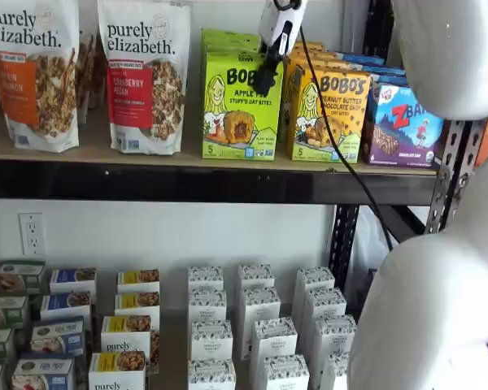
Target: Pick the green box on the top shelf, the fourth from the left
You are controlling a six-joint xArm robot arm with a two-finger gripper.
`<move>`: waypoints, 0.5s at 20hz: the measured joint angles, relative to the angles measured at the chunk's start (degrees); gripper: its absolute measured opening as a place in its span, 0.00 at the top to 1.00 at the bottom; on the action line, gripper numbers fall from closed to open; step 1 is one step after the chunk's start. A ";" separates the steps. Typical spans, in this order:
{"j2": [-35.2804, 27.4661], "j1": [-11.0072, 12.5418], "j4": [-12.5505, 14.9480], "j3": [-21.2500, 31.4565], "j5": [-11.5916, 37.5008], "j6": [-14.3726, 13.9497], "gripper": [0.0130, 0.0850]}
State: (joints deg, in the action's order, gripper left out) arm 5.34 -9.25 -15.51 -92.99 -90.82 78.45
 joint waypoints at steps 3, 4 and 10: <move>-0.24 0.00 -0.14 -0.62 -1.06 -0.10 0.83; -0.29 0.00 -0.21 -0.82 -1.45 -0.15 0.83; 0.22 -0.13 -1.13 -1.48 -3.77 -0.69 0.83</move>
State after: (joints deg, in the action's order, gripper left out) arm 5.56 -9.37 -16.65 -94.47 -94.60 77.76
